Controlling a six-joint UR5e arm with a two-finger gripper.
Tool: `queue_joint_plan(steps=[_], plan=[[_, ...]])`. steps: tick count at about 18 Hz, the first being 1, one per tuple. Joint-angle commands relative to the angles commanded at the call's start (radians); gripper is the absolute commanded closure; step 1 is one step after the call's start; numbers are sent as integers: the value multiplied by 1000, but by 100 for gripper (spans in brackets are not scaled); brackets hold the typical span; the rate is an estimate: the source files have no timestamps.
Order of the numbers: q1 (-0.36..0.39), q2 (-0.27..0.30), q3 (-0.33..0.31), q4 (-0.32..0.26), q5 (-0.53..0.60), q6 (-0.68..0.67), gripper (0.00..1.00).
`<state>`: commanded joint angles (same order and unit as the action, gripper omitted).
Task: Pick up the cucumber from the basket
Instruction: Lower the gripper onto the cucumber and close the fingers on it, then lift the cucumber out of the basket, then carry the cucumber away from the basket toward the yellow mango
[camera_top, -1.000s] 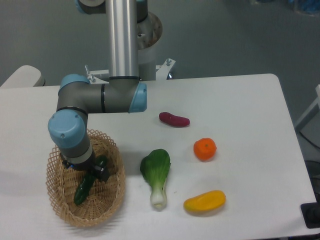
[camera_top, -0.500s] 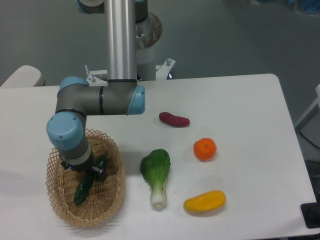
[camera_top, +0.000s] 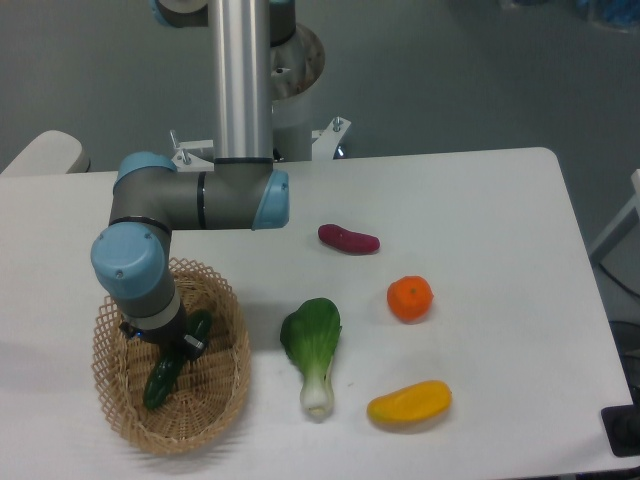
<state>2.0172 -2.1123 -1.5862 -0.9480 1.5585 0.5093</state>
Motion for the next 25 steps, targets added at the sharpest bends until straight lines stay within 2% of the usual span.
queue_joint_plan(steps=[5,9,12,17,25], plan=[[37,37,17,-11,0,83,86],[112,83,49,-20,-3,225,86],[169,84,86,-32,-3,300,86],[279,80,169,-115,-8,484,86],[423,63,184,-121,-8,739,86]])
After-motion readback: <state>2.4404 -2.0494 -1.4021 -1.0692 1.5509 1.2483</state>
